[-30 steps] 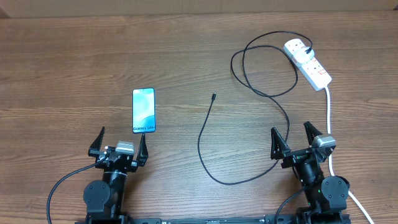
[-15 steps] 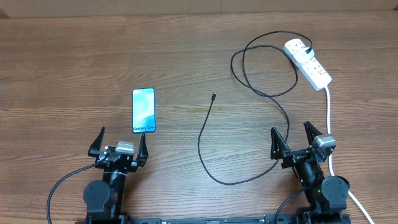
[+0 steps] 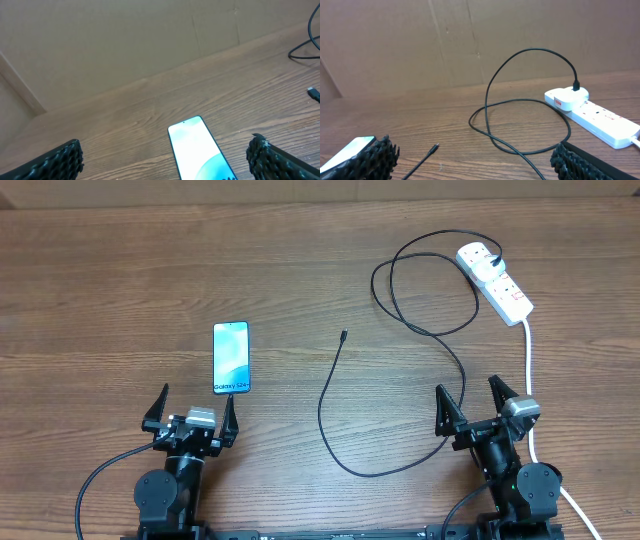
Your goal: Plug charger to phone and switch on socket
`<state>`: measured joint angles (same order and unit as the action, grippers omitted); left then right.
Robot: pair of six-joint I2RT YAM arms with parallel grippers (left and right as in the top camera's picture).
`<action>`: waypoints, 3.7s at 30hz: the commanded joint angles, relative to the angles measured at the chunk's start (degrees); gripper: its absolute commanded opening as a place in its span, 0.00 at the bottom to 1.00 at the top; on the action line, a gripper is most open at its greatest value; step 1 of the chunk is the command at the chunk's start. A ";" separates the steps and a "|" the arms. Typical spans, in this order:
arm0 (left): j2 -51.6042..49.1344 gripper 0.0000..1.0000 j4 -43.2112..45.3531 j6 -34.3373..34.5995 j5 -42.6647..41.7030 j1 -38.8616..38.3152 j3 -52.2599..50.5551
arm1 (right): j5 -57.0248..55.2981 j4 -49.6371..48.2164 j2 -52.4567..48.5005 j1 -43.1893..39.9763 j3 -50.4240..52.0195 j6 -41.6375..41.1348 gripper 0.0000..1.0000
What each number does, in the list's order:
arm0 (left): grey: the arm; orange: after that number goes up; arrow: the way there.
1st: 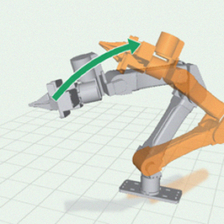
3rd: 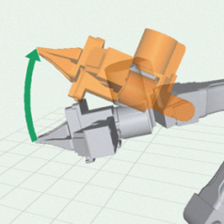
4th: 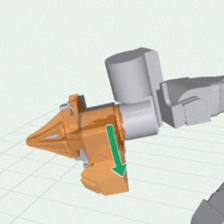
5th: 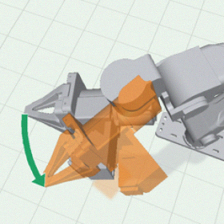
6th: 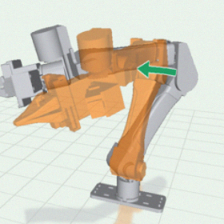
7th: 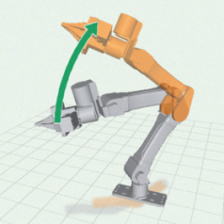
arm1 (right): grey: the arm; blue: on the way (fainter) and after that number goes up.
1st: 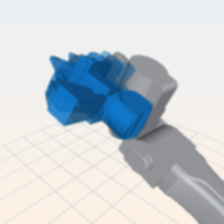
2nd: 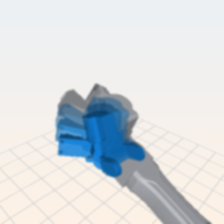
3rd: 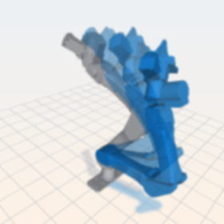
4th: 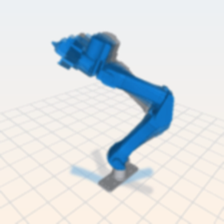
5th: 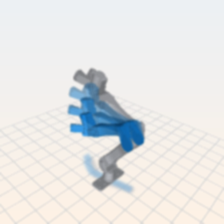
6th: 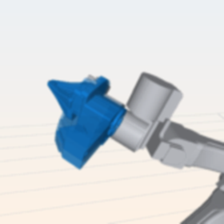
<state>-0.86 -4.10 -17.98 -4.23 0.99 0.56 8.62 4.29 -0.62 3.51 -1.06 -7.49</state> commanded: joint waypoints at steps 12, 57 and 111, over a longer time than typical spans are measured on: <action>0.61 1.00 -0.09 0.83 0.22 0.00 -0.28 | 0.04 -0.28 0.46 0.39 0.61 -0.13 1.00; 0.61 1.00 -0.09 0.83 0.22 0.00 -0.28 | 0.04 -0.28 0.46 0.39 0.61 -0.13 1.00; -42.62 1.00 -20.46 9.86 -10.99 0.00 47.34 | 1.77 15.58 -14.86 0.39 -21.33 -0.17 1.00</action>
<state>-36.10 -20.21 -8.91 -10.85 0.99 38.59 10.28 17.08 -9.89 3.53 -14.15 -7.53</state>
